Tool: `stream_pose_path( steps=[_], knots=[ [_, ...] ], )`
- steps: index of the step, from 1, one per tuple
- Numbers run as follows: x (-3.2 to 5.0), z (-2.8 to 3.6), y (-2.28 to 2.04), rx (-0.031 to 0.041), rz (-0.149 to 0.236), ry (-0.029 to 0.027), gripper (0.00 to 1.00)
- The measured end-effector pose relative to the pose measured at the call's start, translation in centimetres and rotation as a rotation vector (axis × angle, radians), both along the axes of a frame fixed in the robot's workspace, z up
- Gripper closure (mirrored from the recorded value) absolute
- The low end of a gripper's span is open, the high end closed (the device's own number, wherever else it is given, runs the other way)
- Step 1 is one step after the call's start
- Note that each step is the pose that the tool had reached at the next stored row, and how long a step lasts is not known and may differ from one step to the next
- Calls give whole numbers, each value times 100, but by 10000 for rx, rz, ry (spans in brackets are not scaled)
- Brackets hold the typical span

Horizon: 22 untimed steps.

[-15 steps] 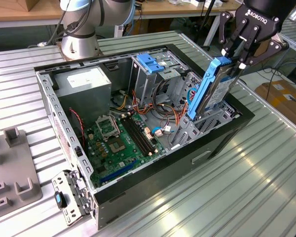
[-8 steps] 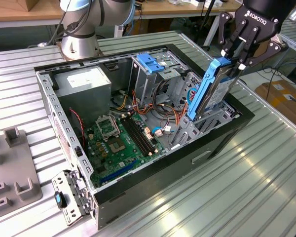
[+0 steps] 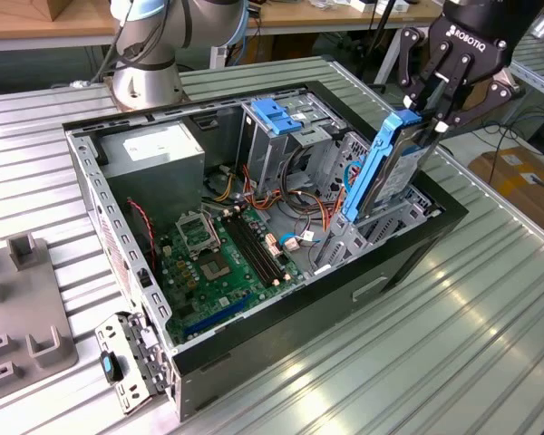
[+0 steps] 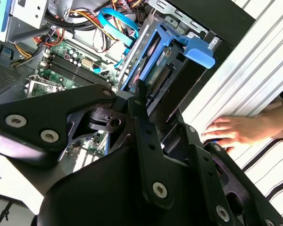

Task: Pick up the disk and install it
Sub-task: 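Insert the disk into the insertion slot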

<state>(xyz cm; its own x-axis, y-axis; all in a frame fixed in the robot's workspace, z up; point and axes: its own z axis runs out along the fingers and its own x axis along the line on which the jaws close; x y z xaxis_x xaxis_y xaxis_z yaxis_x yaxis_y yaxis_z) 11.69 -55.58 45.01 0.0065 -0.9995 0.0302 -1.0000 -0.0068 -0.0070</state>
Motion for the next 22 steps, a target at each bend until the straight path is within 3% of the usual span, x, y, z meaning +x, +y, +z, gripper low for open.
stream_pose_path(
  steps=[2,15,22],
  knots=[
    [0,-69,0,0,0,0,65],
    [0,-365,0,0,0,0,65],
    [0,-577,0,0,0,0,65]
  ],
)
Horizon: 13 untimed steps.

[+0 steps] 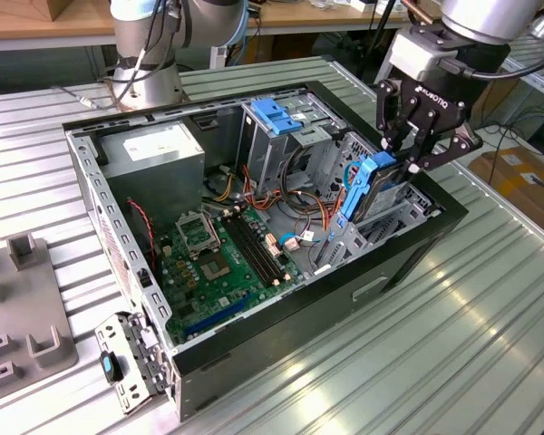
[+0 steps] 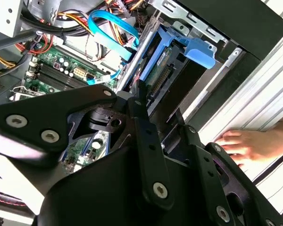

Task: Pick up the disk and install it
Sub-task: 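Insert the disk into the insertion slot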

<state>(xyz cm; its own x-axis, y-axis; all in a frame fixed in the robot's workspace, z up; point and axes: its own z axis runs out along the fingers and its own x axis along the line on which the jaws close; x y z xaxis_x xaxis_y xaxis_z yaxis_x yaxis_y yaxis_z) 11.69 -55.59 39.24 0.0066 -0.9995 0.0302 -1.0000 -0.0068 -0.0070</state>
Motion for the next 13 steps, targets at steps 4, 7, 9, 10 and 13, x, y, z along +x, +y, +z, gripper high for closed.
stream_pose_path(
  steps=[4,7,9,10,13],
  knots=[
    [0,-98,0,0,0,0,65],
    [0,-169,0,0,0,0,65],
    [0,-216,0,0,0,0,65],
    [0,-252,0,0,0,1,65],
    [0,-274,0,-2,0,1,65]
  ],
)
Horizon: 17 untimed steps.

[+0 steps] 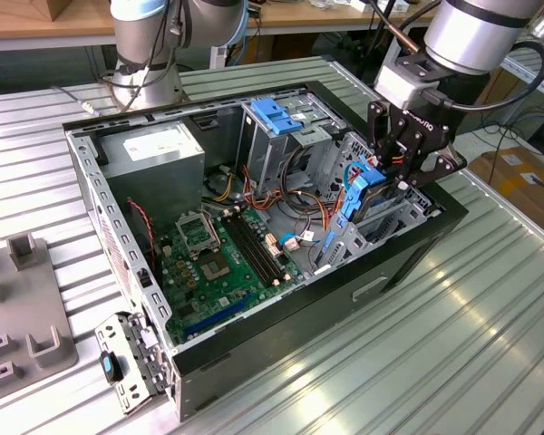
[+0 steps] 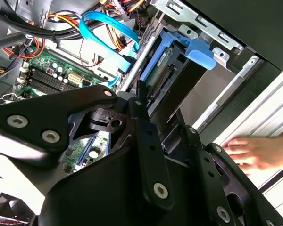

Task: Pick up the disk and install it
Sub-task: 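Insert the disk into the insertion slot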

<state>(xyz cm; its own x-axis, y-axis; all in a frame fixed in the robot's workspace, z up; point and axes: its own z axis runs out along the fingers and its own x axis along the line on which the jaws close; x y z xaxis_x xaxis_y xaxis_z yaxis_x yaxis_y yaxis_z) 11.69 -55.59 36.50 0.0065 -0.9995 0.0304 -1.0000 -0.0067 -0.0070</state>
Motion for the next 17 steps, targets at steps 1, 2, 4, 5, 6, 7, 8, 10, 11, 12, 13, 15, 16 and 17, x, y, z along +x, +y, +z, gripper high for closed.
stream_pose_path(
  steps=[1,2,4,5,6,7,8,10,11,12,13,15,16,17],
  knots=[
    [0,0,0,0,0,0,65],
    [0,-1,0,2,0,0,65],
    [0,-2,0,2,0,0,65],
    [0,-2,0,3,0,0,65],
    [0,-2,0,4,1,0,64],
    [0,-1,-1,2,1,0,64],
    [0,-2,-1,3,0,1,58],
    [0,-1,-1,2,0,0,58],
    [0,-6,-2,3,0,0,58],
    [0,-27,-2,3,1,0,58],
    [0,-45,-2,1,0,0,58],
    [-12,-113,-2,-19,-1,0,58],
    [-17,-121,-2,-19,1,0,58],
    [-17,-121,-2,-19,1,0,58]
  ],
)
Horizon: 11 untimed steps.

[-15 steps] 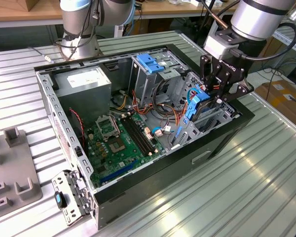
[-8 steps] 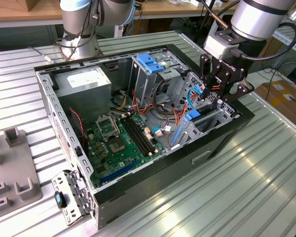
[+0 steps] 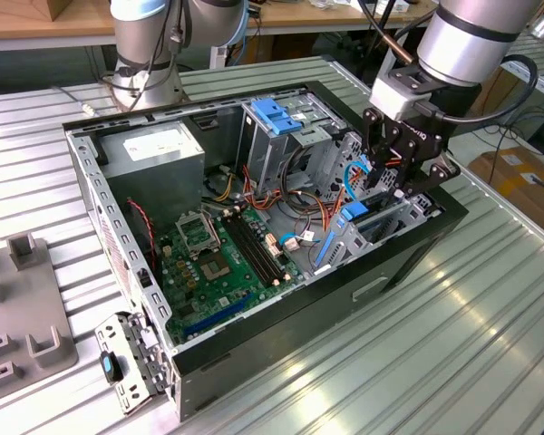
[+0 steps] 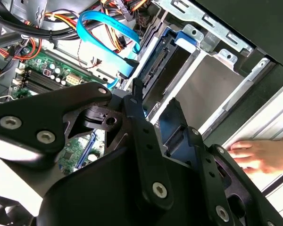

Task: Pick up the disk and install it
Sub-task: 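Insert the disk into the insertion slot, then insert the first disk wire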

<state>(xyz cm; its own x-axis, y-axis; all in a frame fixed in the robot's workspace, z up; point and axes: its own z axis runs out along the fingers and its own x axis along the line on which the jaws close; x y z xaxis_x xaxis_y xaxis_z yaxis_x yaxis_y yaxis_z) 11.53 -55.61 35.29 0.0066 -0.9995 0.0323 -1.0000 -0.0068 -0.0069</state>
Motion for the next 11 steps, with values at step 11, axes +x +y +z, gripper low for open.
stream_pose_path(
  steps=[11],
  knots=[
    [0,-10,0,2,0,0,58]
  ],
)
